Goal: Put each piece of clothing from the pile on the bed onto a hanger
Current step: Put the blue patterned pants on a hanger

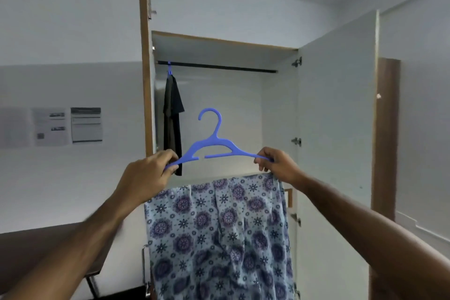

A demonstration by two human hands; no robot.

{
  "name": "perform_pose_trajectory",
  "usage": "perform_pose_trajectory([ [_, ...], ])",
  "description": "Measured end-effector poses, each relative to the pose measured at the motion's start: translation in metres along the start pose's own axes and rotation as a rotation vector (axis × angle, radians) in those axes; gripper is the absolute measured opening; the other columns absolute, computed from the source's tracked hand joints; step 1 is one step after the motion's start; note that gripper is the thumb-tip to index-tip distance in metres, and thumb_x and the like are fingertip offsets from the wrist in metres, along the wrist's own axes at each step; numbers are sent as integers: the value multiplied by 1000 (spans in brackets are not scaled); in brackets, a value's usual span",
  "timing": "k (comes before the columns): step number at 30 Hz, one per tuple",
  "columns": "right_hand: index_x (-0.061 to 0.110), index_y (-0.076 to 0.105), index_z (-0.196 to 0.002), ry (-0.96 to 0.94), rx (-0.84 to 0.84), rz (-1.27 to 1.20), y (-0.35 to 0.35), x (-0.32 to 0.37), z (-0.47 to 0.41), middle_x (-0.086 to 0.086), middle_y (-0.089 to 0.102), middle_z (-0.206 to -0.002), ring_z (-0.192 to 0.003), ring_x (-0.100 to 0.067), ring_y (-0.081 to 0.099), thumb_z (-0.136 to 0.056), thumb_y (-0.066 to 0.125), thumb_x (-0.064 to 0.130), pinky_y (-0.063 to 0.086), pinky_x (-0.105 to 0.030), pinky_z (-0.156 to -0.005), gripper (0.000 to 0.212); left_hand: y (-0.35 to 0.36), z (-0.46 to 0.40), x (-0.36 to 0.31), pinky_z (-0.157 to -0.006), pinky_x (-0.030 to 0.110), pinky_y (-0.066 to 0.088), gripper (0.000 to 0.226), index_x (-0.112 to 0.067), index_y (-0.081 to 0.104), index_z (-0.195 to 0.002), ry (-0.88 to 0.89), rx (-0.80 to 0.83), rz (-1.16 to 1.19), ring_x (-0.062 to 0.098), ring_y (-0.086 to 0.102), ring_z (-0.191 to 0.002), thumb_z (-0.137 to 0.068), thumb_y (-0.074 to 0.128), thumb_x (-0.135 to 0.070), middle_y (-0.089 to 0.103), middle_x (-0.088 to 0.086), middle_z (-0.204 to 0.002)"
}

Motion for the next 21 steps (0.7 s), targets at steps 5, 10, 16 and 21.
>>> perform_pose_trajectory([
  [5, 7, 65, -98, -3, 17, 9, 2, -77, -87, -2, 68, -78, -51, -5, 47, -100, 61, 17, 39, -15, -44, 11, 76, -60, -2, -40, 20, 34, 14, -27, 58, -107, 65, -4, -81, 7, 44, -49, -95, 63, -30, 53, -15, -99],
  [10, 12, 66, -96, -51, -28, 3, 6, -146, -178, -1, 71, -80, -47, -2, 49, -100, 60, 19, 40, -19, -46, 10, 153, -120, 9, -38, 26, 42, 24, -22, 57, -117, 55, -22, -164, 13, 51, -51, -94, 61, -18, 47, -12, -106],
  [16, 20, 66, -91, -93, -26, -2, 23, -215, -299, 2, 72, -79, -57, -10, 58, -101, 58, 22, 46, -26, -51, 13, 225, -201, 43, -39, 28, 47, 32, -17, 58, -122, 50, -28, -293, 15, 50, -54, -92, 58, -8, 41, -7, -105],
  [21, 16, 66, -94, -154, -6, -49, 38, -253, -398, 3, 72, -79, -60, -13, 56, -102, 57, 22, 42, -21, -50, 13, 277, -267, 75, -44, 34, 51, 27, -19, 58, -119, 11, -28, -338, 15, 52, -59, -93, 60, -10, 43, -9, -104],
])
Point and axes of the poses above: each hand's wrist, its own z-axis away from the middle knuckle, its own y-axis out of the palm, x = y × z, the point moved 6 cm from there along -z, towards the middle knuckle
